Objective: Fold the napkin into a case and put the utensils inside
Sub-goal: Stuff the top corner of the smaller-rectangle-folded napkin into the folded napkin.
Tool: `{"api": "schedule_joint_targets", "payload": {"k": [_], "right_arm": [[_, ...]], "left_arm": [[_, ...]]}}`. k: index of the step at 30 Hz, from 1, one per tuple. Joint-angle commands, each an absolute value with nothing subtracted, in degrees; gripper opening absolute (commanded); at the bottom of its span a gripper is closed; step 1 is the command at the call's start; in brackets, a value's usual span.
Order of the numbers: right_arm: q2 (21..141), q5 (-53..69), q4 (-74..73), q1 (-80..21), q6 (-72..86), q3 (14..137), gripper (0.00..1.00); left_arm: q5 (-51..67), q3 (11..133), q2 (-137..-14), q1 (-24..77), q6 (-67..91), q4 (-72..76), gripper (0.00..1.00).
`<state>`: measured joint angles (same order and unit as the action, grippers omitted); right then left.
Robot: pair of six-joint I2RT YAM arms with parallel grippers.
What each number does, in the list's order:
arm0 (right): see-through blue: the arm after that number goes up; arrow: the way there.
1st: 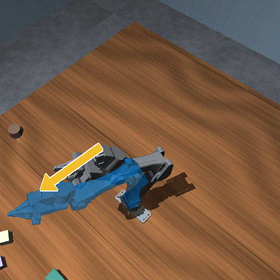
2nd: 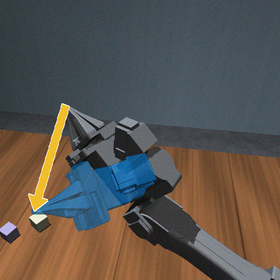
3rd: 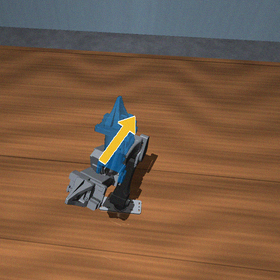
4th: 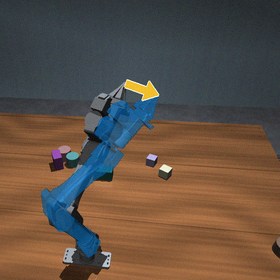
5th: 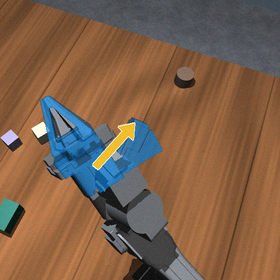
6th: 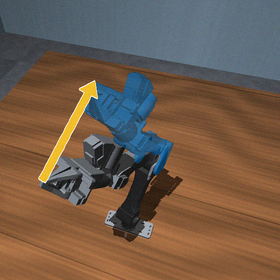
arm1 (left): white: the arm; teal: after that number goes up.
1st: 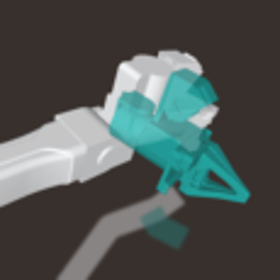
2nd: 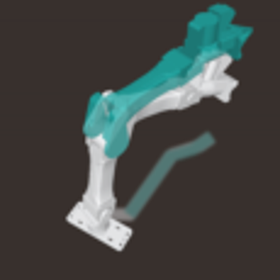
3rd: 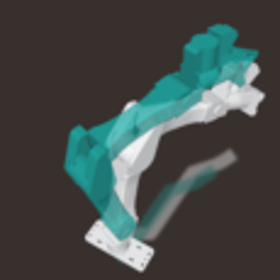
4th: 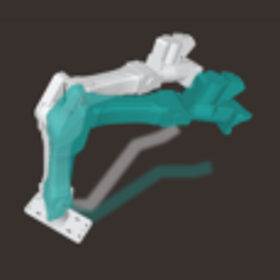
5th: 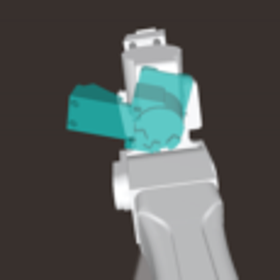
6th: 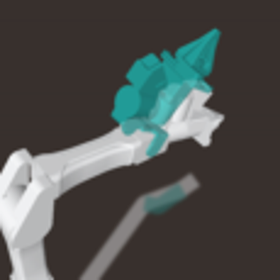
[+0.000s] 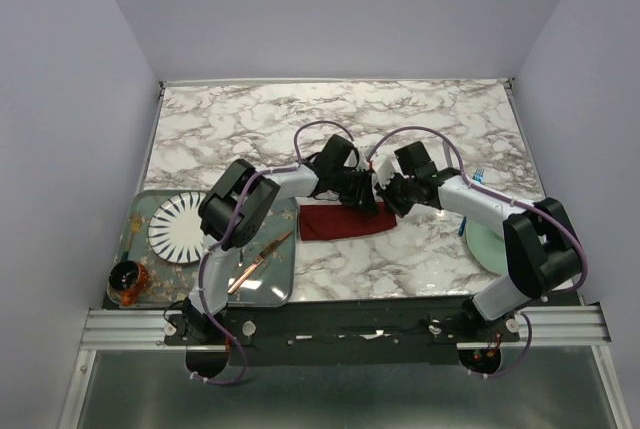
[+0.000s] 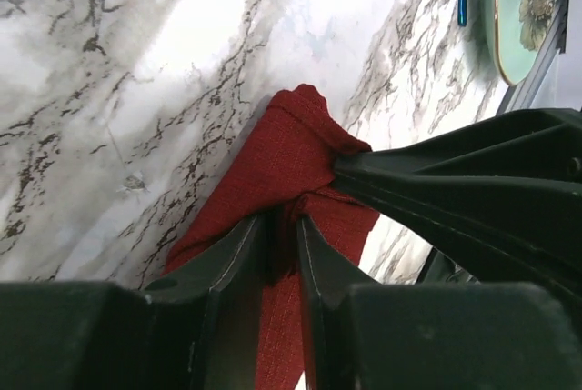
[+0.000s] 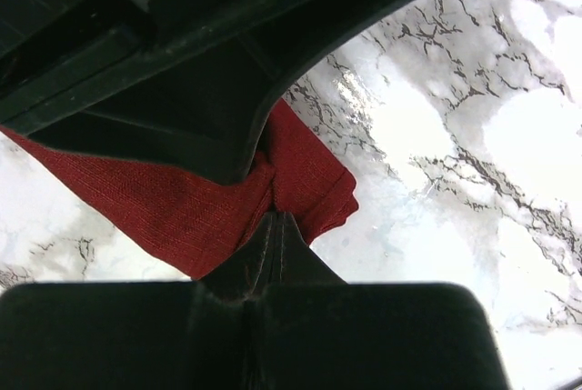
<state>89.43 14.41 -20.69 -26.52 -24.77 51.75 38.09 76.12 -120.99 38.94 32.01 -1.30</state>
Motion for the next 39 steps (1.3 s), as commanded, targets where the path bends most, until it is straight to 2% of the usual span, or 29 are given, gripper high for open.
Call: {"api": "schedule_joint_targets", "payload": {"k": [1,6,11,14,15,17,18,21,22,39], "right_arm": [[88.2,12.5,-22.1,-26.2,-23.0,51.8,0.01],[88.4,10.5,-22.1,-26.0,-22.0,51.2,0.01],[88.2,9.3,-22.3,-25.8,-19.9,50.8,0.01],[88.2,9.1,-22.8,-25.8,-18.5,51.1,0.01],[88.3,9.1,-22.9,-25.8,-18.1,51.2,0.01],[88.8,9.1,-23.2,-25.9,-17.4,51.5,0.01],[88.8,9.1,-23.3,-25.8,-17.1,51.7,0.01],[88.7,9.4,-24.1,-25.8,-16.0,51.9,0.01],[88.6,9.5,-24.3,-25.9,-15.6,51.9,0.01],[87.3,10.7,-25.3,-25.8,-10.9,51.3,0.01]], "left_arm": [[35.8,72.5,-117.5,37.4,31.6,2.8,0.38],[35.0,65.7,-109.9,35.2,35.0,10.1,0.52],[35.2,61.4,-103.5,33.2,37.0,11.6,0.53],[38.6,59.2,-101.2,33.2,39.4,12.6,0.44],[39.8,57.9,-101.1,33.4,41.6,13.8,0.36],[41.7,57.0,-101.4,35.1,46.3,17.4,0.26],[42.6,56.2,-101.8,35.7,47.4,18.7,0.17],[43.0,54.8,-104.1,38.5,51.8,24.2,0.02],[43.2,55.0,-104.9,39.0,52.7,25.3,0.0],[37.2,58.9,-117.0,41.9,61.3,30.6,0.0]]}}
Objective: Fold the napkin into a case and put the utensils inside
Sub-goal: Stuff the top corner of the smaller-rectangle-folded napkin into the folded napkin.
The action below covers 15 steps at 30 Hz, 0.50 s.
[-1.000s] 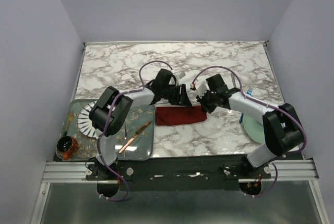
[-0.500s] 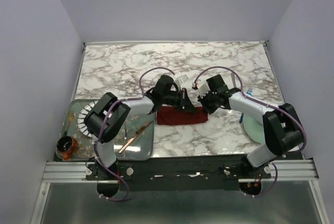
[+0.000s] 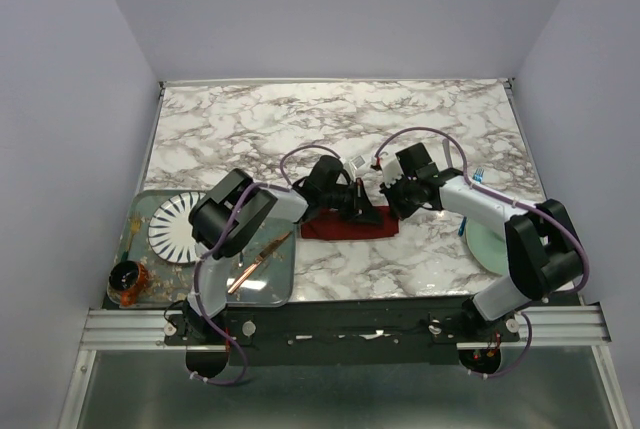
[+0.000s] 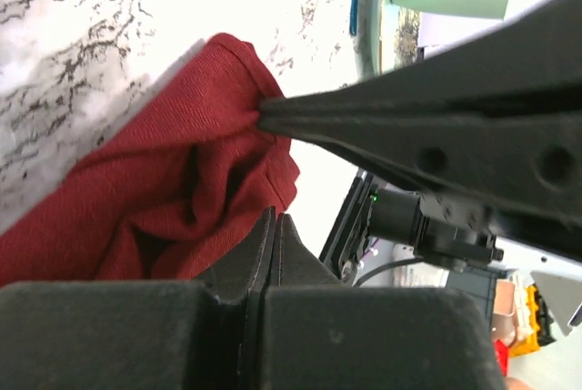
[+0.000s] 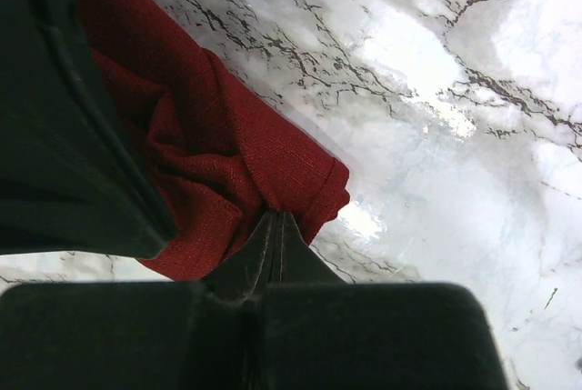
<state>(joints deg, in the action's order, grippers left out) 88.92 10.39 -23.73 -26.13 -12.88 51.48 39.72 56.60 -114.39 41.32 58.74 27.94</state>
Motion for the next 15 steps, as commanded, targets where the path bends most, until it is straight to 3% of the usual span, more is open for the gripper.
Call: {"api": "schedule_joint_targets", "payload": {"k": [1,15], "right_arm": [[87.2,10.7,-25.4,-25.8,-10.6,51.3,0.01],[84.1,13.0,-26.5,-25.9,-9.2,50.8,0.01]], "left_arm": [[36.9,59.1,-117.5,41.9,61.5,30.5,0.0],[33.9,61.3,-124.3,42.1,64.7,27.4,0.0]]}}
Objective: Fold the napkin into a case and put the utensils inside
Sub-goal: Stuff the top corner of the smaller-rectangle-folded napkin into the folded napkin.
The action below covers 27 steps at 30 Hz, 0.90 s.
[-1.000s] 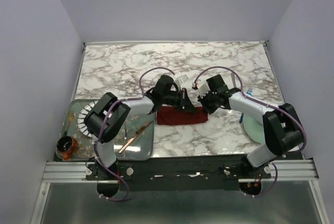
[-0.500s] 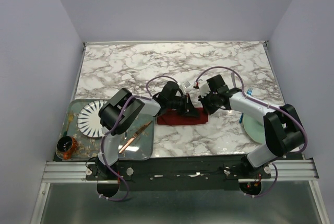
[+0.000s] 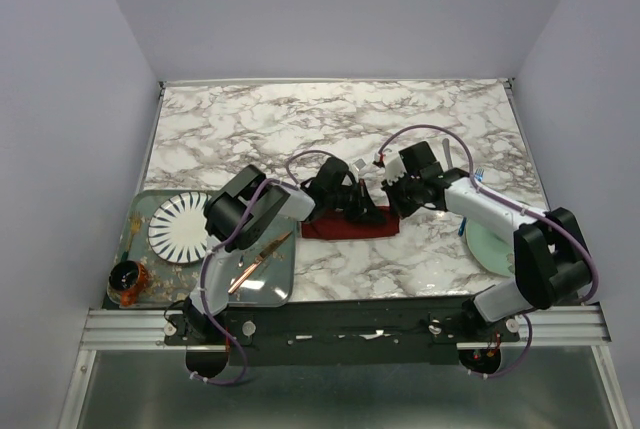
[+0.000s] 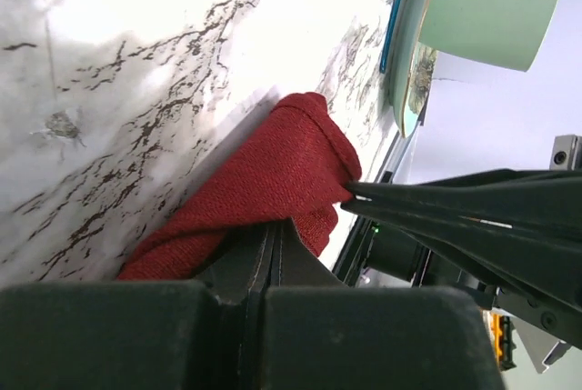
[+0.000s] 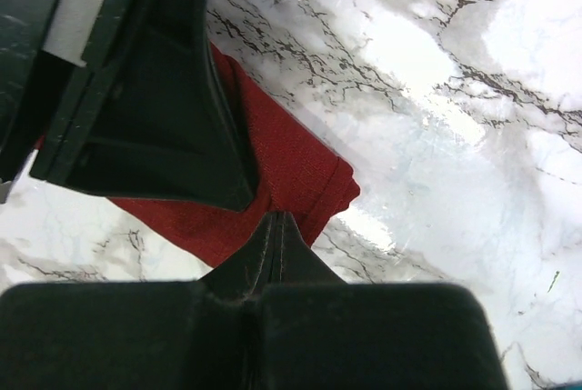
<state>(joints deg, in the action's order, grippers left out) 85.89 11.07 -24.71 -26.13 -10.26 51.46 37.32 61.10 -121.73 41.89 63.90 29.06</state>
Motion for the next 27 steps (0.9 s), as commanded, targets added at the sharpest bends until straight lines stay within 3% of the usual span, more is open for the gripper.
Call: {"api": "schedule_joint_targets", "payload": {"k": [1,13,17,19,27], "right_arm": [[84.1,13.2,-26.5,-25.8,-9.5,50.5,0.01],[90.2,11.8,-27.7,-25.9,-12.9,51.2,0.01],[92.1,10.2,-28.7,-25.9,-12.4,52.8,0.01],[92.6,9.2,-29.0,-25.9,-12.1,53.3,0.01],[91.7,10.6,-29.0,-25.9,-12.2,53.3,0.01]], "left_arm": [[33.7,60.9,-124.5,42.0,65.1,26.9,0.0],[36.9,64.2,-122.2,41.7,62.9,29.7,0.01],[38.4,63.3,-117.4,41.5,57.7,26.1,0.15],[38.9,61.4,-113.5,40.7,53.6,23.7,0.3],[38.5,56.3,-102.6,34.5,36.9,5.9,0.42]]}}
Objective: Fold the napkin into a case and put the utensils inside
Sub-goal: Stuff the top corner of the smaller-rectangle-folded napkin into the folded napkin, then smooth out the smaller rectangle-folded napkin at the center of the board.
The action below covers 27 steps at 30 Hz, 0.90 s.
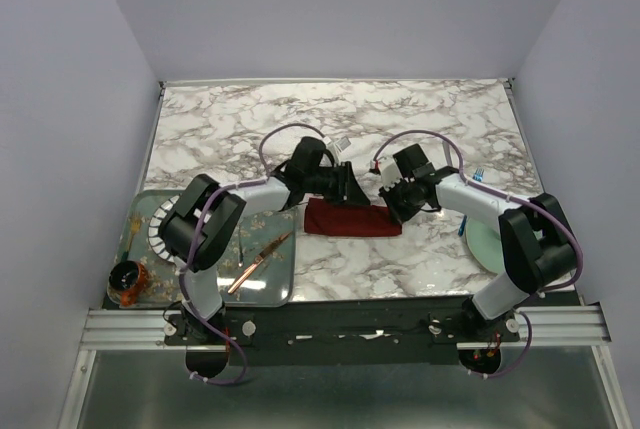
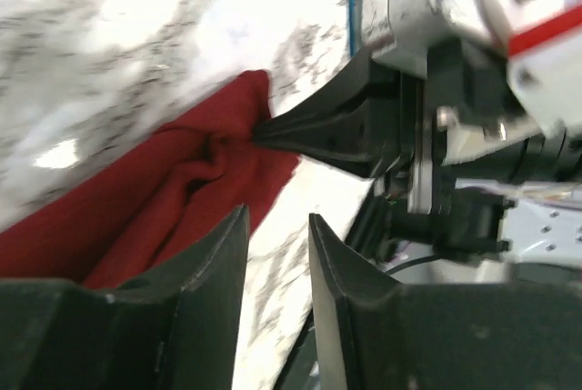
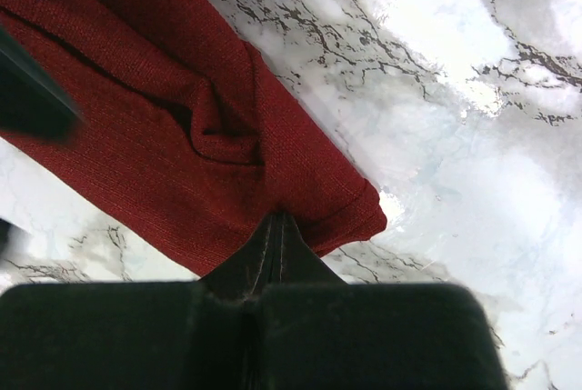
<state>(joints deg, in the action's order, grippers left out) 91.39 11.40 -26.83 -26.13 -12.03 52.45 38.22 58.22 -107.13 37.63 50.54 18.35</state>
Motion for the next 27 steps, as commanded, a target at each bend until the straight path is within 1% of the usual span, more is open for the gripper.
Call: {"api": "schedule_joint_targets", "payload": {"k": [1,2,4,9,12,13,16,17,19,20,21,24,27], "right_arm": [[91.6,11.0,-28.8,-25.9,-12.3,53.3,0.01],[91.3,11.2,-28.8,-25.9,-12.5,53.3,0.01],[90.9,11.7,-28.8,-26.0,-12.5,53.3,0.01],[89.7,14.0,-30.6,-26.0,-12.7,53.6,0.01],[89.6,14.4,-33.4,-25.9,-12.2,54.5,0.1],[89.6,14.1,-34.0,-25.9,-11.8,55.1,0.16],[89.0,14.1,-35.3,-25.7,-10.4,56.1,0.28],[88.9,14.4,-35.7,-25.7,-9.9,57.1,0.36],[88.9,14.9,-36.6,-25.5,-9.8,58.1,0.4],[88.8,15.0,-36.9,-25.4,-9.6,58.7,0.4],[88.8,15.0,-37.2,-25.3,-9.6,59.8,0.41],[90.1,14.9,-37.1,-25.0,-9.3,62.7,0.41],[92.6,15.5,-37.1,-25.0,-9.0,64.9,0.41]], "left_arm": [[38.2,56.8,-102.0,34.4,34.7,4.1,0.45],[38.1,56.9,-101.3,34.2,32.8,1.5,0.48],[40.0,56.7,-100.5,33.9,32.2,1.5,0.53],[40.9,58.2,-102.1,34.8,32.7,1.5,0.56],[42.6,59.5,-101.0,33.8,27.6,0.4,0.6],[42.2,58.8,-100.0,32.7,26.0,0.4,0.6],[41.8,56.9,-95.4,31.0,17.3,2.3,0.61],[41.3,56.6,-94.1,30.6,10.9,1.3,0.6],[41.3,55.8,-90.3,30.5,2.4,0.5,0.59],[41.2,55.4,-89.1,30.5,-1.5,0.1,0.59],[41.9,55.1,-87.5,30.4,-9.2,0.1,0.59],[42.2,56.9,-88.3,31.5,-21.0,-4.8,0.58],[43.2,58.4,-90.1,34.2,-28.4,-7.9,0.57]]}}
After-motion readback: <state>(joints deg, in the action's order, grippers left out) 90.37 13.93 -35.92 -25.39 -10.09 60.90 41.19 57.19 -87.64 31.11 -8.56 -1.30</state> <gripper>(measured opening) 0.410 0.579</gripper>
